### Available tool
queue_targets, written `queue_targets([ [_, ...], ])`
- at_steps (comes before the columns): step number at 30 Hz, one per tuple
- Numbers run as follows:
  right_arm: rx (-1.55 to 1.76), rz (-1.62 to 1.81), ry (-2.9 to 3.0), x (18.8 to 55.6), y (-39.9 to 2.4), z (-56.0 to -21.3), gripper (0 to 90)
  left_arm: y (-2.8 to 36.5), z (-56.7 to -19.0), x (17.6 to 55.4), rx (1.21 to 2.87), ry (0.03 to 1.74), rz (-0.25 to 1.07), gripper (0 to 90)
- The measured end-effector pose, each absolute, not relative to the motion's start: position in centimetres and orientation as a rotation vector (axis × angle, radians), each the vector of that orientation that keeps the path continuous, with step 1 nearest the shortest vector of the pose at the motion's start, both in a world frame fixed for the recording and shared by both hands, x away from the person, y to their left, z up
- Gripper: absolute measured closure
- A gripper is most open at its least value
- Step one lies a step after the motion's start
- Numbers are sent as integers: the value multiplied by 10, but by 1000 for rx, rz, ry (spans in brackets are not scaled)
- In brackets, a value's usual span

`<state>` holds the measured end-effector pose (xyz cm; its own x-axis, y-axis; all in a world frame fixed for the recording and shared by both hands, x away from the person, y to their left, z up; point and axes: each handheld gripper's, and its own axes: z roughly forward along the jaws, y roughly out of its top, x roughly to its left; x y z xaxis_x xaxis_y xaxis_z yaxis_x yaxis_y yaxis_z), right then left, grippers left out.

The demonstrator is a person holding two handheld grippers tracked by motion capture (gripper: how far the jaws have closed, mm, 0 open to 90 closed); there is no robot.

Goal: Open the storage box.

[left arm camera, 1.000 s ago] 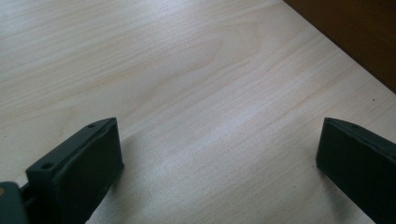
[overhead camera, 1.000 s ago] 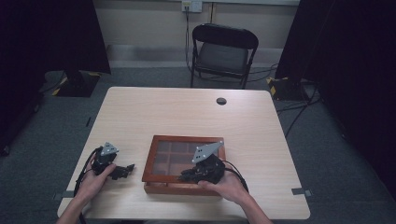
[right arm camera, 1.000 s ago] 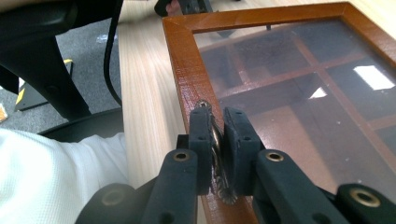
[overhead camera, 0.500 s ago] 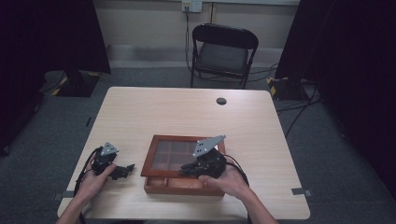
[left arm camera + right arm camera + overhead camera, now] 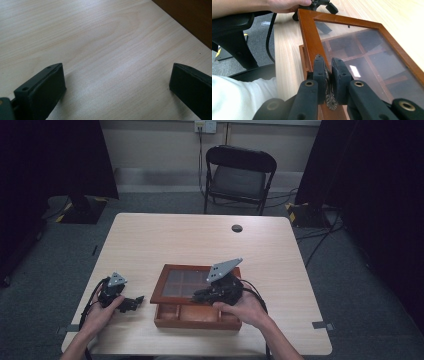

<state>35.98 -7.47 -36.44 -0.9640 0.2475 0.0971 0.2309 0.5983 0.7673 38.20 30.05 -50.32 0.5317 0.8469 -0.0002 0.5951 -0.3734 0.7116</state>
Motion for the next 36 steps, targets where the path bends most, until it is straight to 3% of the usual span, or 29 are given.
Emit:
queue_targets([
  [36,413,1329,2760,373,-75,-339,826,301,-503,382,2106,1162,489,0],
])
